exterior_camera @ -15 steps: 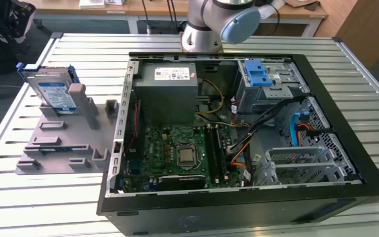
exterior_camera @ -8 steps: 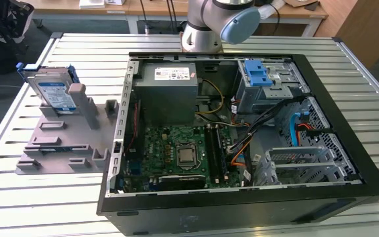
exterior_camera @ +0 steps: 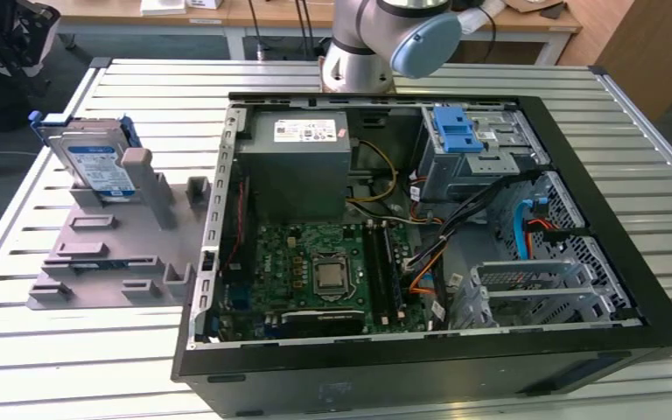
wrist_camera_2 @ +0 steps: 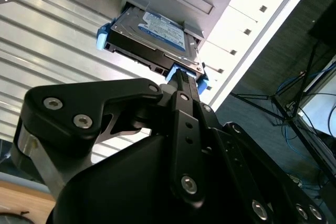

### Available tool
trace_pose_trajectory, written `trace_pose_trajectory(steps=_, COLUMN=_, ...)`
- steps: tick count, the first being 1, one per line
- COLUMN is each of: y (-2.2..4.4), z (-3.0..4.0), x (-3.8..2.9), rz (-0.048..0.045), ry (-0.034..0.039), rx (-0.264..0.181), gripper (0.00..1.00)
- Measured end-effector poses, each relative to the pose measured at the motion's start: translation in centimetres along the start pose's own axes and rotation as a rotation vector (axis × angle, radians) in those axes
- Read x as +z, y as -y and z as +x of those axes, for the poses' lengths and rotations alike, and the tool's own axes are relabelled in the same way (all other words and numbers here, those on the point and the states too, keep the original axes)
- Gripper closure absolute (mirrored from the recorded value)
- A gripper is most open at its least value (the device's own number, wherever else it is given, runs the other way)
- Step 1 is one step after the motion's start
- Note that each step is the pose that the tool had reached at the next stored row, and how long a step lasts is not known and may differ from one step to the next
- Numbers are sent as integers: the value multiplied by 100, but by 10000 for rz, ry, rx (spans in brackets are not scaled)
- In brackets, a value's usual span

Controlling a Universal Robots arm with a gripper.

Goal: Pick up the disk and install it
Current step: 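Pick up the disk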

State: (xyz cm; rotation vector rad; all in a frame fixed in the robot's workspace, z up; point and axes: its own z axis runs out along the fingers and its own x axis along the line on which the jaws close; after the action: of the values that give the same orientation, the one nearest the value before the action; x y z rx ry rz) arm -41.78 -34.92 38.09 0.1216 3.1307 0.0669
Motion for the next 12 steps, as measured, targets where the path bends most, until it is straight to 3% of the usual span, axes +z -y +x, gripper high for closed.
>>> trace_pose_trajectory(steps=6, y=0, z=2, x=0, rz=0, ry=-1, rx=-25, gripper=89)
trace_pose_trajectory(steps=12, y=0, z=2, x=0, rz=-2, ry=-14, rx=-325, gripper=89)
